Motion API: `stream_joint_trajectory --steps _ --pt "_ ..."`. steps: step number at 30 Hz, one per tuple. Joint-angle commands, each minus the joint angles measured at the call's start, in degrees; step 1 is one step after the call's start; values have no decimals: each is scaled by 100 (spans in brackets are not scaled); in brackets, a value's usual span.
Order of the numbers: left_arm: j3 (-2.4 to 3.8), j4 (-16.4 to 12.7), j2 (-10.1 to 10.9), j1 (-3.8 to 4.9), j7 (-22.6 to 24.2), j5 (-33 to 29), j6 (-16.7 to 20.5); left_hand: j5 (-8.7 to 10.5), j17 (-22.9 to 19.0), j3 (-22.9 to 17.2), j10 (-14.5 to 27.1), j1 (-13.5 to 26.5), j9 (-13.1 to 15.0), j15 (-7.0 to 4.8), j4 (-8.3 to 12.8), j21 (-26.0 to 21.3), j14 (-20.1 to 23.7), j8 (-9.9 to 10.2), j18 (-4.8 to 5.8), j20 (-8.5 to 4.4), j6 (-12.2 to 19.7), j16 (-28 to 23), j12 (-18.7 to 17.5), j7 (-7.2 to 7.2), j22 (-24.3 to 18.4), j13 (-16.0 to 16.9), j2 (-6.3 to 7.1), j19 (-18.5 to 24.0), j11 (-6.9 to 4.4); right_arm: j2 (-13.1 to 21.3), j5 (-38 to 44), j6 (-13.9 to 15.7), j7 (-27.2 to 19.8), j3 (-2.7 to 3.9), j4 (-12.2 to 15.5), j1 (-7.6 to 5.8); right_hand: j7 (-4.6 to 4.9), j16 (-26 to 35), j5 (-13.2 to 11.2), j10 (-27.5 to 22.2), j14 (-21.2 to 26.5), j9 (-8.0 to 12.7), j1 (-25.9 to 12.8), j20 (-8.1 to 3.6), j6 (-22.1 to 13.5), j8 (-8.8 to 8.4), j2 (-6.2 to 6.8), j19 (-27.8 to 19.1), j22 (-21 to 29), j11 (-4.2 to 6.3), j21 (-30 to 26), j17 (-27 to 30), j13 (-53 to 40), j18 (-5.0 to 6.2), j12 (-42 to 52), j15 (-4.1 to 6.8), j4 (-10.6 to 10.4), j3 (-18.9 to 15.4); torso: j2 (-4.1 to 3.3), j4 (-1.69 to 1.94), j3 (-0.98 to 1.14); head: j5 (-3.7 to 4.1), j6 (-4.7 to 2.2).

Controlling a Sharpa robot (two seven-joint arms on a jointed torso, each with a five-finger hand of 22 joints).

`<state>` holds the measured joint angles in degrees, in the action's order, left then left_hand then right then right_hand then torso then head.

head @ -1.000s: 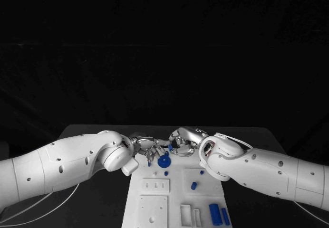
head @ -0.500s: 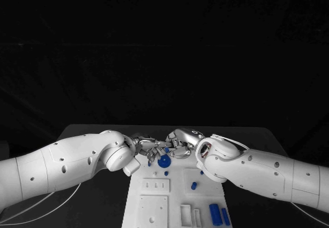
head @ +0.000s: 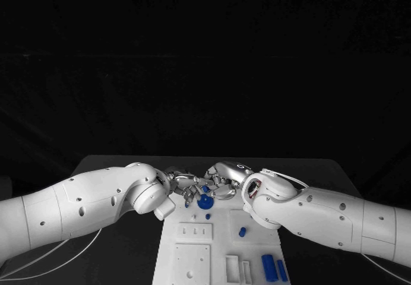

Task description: Assemble the parts on the task board

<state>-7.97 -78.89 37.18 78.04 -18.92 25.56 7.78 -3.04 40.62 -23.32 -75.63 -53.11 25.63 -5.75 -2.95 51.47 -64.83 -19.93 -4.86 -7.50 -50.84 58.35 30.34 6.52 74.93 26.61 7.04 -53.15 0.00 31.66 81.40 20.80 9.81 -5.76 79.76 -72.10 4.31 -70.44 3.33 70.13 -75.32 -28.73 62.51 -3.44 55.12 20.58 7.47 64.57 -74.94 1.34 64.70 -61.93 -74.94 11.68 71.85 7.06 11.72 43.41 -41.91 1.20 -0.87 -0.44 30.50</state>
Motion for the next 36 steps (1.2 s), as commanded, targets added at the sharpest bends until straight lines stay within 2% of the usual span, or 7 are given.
stream_joint_trajectory --steps 1,6,11,26,30,35,36 --pt "12 -20 -27 11 58 -10 -113 19 -15 40 51 -107 13 2 37 33 45 -2 14 -360 -27 25 37 -19 47 12 -95 49 -14 -33 21 -123 -29 -15 2 10 80 27 17 34 -1 -11 -10 -45 405 17 -41 9 -100 -8 39 -4 -70 332 13 34 26 11 -2 6 1 3 7" --pt "12 -14 -34 10 22 -68 -119 3 -47 82 71 -353 34 1 269 56 62 -41 29 -357 -122 35 42 -36 38 20 -422 90 -28 -44 20 -125 -28 -24 -31 11 80 28 18 34 -1 -12 -13 -45 404 16 -42 9 -99 -8 39 -4 -71 332 13 34 29 12 -1 5 -5 3 14" --pt "12 -10 -42 10 19 -89 -125 -56 -94 99 88 -674 57 -3 749 85 76 -95 57 -356 -287 60 51 -73 15 28 -741 137 -59 -51 12 -142 -25 -30 -52 15 80 28 20 33 -1 -13 -17 -46 404 16 -43 9 -99 -8 39 -4 -71 332 12 34 33 14 -3 2 -6 3 23" --pt "9 33 -53 9 25 -100 -130 -65 -185 74 78 -582 139 -7 1271 132 84 -186 103 -369 -618 117 60 -149 -66 24 -1033 158 -117 -76 -4 -180 -34 -39 -94 36 80 30 23 32 0 -17 -24 -46 404 15 -46 9 -98 -9 38 -3 -71 332 12 34 41 18 -4 1 0 2 33" --pt "7 38 -57 8 26 -100 -126 -76 -202 21 56 -543 185 -13 1377 151 76 -231 111 -374 -730 143 70 -178 -84 25 -1165 160 -138 -70 -4 -179 -27 -40 -94 40 80 30 24 32 0 -18 -26 -46 404 15 -47 9 -98 -8 37 -3 -72 332 12 34 43 20 -5 -3 -1 4 37" --pt "6 44 -47 8 28 -62 -81 -74 -211 -41 -2 -401 248 -37 1448 203 40 -259 116 -394 -824 216 114 -211 -104 44 -1263 137 -169 -50 -4 -172 -24 -41 -91 43 80 31 25 35 0 -19 -28 -46 404 14 -47 9 -98 -8 37 -3 -74 332 15 34 46 21 -6 0 0 8 48" --pt "5 47 -47 8 22 -52 -80 -41 -202 -176 -34 -379 279 -57 1398 227 12 -277 111 -407 -859 260 142 -229 -114 58 -1211 104 -187 -48 -4 -169 -25 -41 -90 43 80 31 25 35 0 -19 -28 -46 404 14 -47 9 -98 -8 37 -3 -74 332 15 34 47 21 -6 1 1 7 51"
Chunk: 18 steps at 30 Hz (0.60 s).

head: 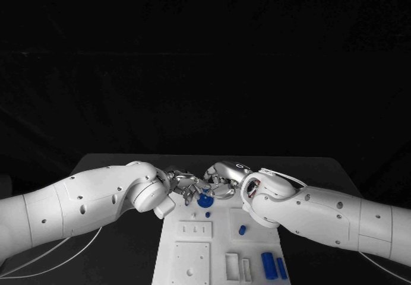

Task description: Assemble the parts on the task board

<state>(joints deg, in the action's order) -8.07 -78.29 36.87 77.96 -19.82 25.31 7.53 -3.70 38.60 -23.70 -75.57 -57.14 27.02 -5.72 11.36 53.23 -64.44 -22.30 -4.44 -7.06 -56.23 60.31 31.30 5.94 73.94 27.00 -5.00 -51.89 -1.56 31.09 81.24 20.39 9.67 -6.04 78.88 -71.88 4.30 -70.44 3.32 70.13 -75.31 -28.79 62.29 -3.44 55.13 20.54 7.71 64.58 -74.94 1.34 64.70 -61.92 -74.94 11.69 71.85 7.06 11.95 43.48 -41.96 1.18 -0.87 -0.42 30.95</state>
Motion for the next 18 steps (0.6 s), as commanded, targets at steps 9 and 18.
stream_joint_trajectory --steps 9,18 --pt "12 -2 -12 14 129 65 -18 68 20 -994 -259 244 406 -212 -29 365 -225 -118 39 -573 -455 358 265 -260 5 145 198 -206 -130 11 5 -121 -3 -14 0 22 81 33 32 -13 0 -16 -15 -47 399 15 -64 8 -97 -9 35 -3 -42 331 -29 34 37 19 0 6 2 3 25" --pt "9 6 -18 13 118 169 13 42 24 -1160 -504 460 485 -350 152 632 -459 -92 9 -684 -632 602 469 -340 3 268 259 -385 -216 41 -76 -80 -18 -14 -10 22 86 40 58 -72 1 -22 -50 -46 384 1 -17 9 -95 -13 32 -1 -2 331 -86 31 56 22 -1 -1 0 -1 46"
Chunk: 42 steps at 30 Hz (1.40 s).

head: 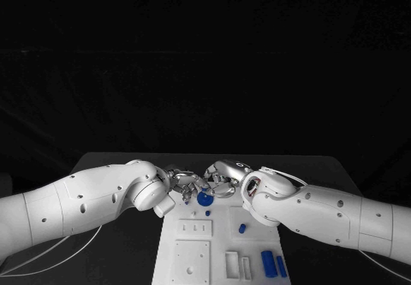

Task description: Assemble the parts on the task board

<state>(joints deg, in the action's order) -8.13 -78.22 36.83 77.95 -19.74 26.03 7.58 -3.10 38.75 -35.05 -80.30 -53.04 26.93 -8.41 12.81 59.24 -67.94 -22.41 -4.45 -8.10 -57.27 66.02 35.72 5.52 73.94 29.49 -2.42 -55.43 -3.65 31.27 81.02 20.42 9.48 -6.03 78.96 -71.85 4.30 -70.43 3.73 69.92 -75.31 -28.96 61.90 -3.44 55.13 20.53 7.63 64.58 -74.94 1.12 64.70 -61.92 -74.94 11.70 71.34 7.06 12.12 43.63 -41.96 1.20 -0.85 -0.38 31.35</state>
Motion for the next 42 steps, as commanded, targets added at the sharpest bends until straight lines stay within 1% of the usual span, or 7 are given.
stream_joint_trajectory --steps 1,9,11,13,26,36,42 --pt "14 2 -14 15 107 122 7 -16 9 -33 -35 65 500 -89 10 48 -115 -80 8 -587 -542 49 42 -305 1 31 11 -39 -12 26 -84 -67 -6 -15 -23 19 86 40 19 -56 1 -6 -17 -45 384 0 1 10 -95 8 32 -2 2 330 -41 31 42 7 -2 -2 0 -6 10" --pt "3 13 -13 13 91 294 -87 12 47 -44 -149 161 586 -178 -4 221 -221 -128 -20 -656 -732 261 239 -380 -5 160 92 -136 -88 173 -649 249 -388 -15 -63 18 154 190 180 -754 110 80 -351 -6 -41 -262 586 -79 -50 -113 -81 61 485 314 -732 -80 -116 -254 0 1 0 -18 36" --pt "-2 25 -4 13 99 305 -113 -11 51 -70 -170 158 610 -201 8 261 -245 -134 -27 -673 -774 314 289 -398 -14 192 97 -149 -110 260 -764 291 -480 -15 -64 18 440 469 516 -1062 395 194 -491 99 -555 -540 708 -424 18 -313 -352 183 643 291 -1023 -248 -66 -549 0 0 1 -15 38" --pt "-3 24 6 13 93 364 -155 -207 54 -107 -196 154 634 -223 29 307 -274 -140 -30 -686 -816 364 337 -417 -20 221 113 -171 -126 326 -819 232 -533 -15 -47 18 475 560 619 -1168 503 223 -577 153 -704 -616 760 -543 37 -368 -442 225 707 269 -1117 -333 -44 -727 2 0 -2 -15 40" --pt "-58 -64 85 10 -122 1106 -304 -692 122 -162 -259 320 813 -334 137 621 -423 -169 -47 -741 -1075 815 844 -525 -58 501 154 -218 -235 1134 -1075 613 -1009 133 -53 7 541 726 1549 -1347 692 214 -518 389 -849 -631 685 -760 70 -434 -705 385 1008 313 -1216 -400 50 -1395 5 -7 5 -66 68" --pt "-269 -172 108 -15 -309 2335 -353 -733 103 -175 -225 351 942 -378 149 781 -459 -192 -83 -770 -1158 978 1061 -569 -86 592 157 -262 -279 1335 -1535 430 -1183 255 -407 -104 524 1214 2597 -1319 898 208 -662 542 -820 -596 521 -983 213 -422 -1080 753 1524 319 -1570 -387 -186 -1384 15 -9 18 -4 110" --pt "-442 -261 97 -125 -332 2582 -226 -655 80 -186 -220 391 1032 -417 123 815 -496 -213 -109 -770 -1221 1090 1209 -604 -87 643 156 -343 -316 1204 -1882 425 -1293 264 -655 -146 560 2448 2607 -1175 842 203 -626 842 -800 -550 474 -1244 707 -459 -1932 1555 2657 296 -2507 -462 -114 -1363 18 5 28 -12 186"
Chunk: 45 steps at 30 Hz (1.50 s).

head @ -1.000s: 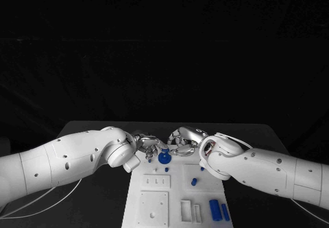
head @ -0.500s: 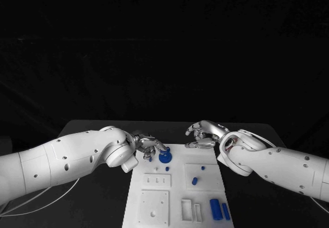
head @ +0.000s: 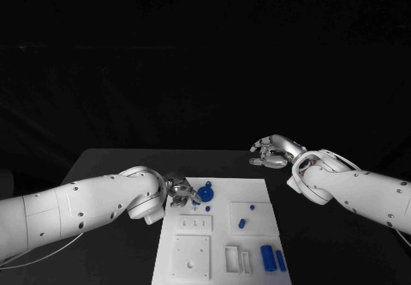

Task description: Assemble the parts on the task board

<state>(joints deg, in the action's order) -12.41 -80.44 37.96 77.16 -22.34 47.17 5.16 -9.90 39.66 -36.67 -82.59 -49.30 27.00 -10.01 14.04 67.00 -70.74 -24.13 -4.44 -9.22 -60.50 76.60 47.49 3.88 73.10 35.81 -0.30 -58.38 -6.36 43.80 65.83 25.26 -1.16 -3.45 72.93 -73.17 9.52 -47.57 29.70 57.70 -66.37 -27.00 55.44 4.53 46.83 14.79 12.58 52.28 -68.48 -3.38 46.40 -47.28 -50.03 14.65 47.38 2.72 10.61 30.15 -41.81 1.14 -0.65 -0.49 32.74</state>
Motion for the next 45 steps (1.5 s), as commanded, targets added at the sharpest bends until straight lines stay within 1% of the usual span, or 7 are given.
stream_joint_trajectory --steps 1,6,14,19,30,39,45 --pt "-22 -47 -17 -60 -73 512 32 27 -14 -25 11 25 1037 -262 -8 46 -221 -44 -113 -659 -905 47 52 -445 -2 17 -63 -58 -49 -58 -374 -57 -235 8 -57 -15 39 179 18 44 -53 8 25 49 33 26 -23 -12 64 -10 -111 96 184 7 -118 -28 42 -20 -1 12 6 -6 60" --pt "-58 -84 -14 -142 -54 662 -58 46 -28 -14 12 99 1114 -297 -57 90 -251 -79 -137 -661 -960 157 191 -478 17 64 -107 -110 -83 -98 -414 -67 -253 11 -54 -18 39 239 29 37 -56 14 48 73 46 33 -32 -20 77 -11 -150 107 251 21 -141 -34 66 -35 -6 11 -4 -24 126" --pt "-67 -122 -51 -233 -55 1066 -213 -12 -48 -1 58 285 1218 -369 -89 174 -261 -158 -194 -670 -1030 351 439 -539 64 155 -253 -168 -146 -112 -433 -87 -274 11 -7 -18 33 285 14 49 -78 18 -19 102 82 52 -38 -18 82 -6 -182 105 315 31 -141 -34 54 -115 -10 6 -13 -35 169" --pt "-70 -120 -78 -278 -63 1253 -249 -95 -71 -1 93 453 1262 -395 -115 219 -260 -203 -224 -669 -1054 439 556 -563 91 190 -385 -188 -168 -126 -433 -108 -268 11 27 -18 26 301 -22 56 -94 20 -65 114 103 63 -40 -24 81 1 -199 96 346 35 -133 -28 57 -181 -10 5 -9 -50 190" --pt "-89 -71 -102 -329 -99 1393 -338 -141 -143 -36 140 759 1312 -416 -122 269 -249 -250 -264 -659 -1060 545 698 -580 122 200 -548 -198 -188 -141 -434 -161 -245 11 49 -18 27 322 -23 51 -97 30 -79 119 94 57 -48 -29 81 0 -214 90 375 35 -132 -28 67 -215 -10 3 -4 -61 262" --pt "-122 -53 -130 -383 -89 1723 -209 -62 -178 -78 159 820 1324 -423 -91 284 -239 -258 -285 -662 -1049 570 732 -585 130 189 -551 -200 -193 -147 -436 -182 -248 11 50 -18 29 336 -6 49 -100 37 -92 122 87 52 -57 -29 82 -3 -225 85 395 35 -130 -30 64 -231 -11 4 -3 -64 297" --pt "-125 -90 -108 -394 -41 1800 -22 43 -232 -180 176 710 1333 -422 -59 288 -224 -255 -311 -663 -1023 579 747 -582 128 157 -428 -208 -190 -140 -455 -183 -255 11 49 -17 31 350 6 48 -104 43 -118 125 86 50 -68 -27 81 -4 -235 79 415 35 -125 -31 46 -247 -5 1 -7 -63 307"
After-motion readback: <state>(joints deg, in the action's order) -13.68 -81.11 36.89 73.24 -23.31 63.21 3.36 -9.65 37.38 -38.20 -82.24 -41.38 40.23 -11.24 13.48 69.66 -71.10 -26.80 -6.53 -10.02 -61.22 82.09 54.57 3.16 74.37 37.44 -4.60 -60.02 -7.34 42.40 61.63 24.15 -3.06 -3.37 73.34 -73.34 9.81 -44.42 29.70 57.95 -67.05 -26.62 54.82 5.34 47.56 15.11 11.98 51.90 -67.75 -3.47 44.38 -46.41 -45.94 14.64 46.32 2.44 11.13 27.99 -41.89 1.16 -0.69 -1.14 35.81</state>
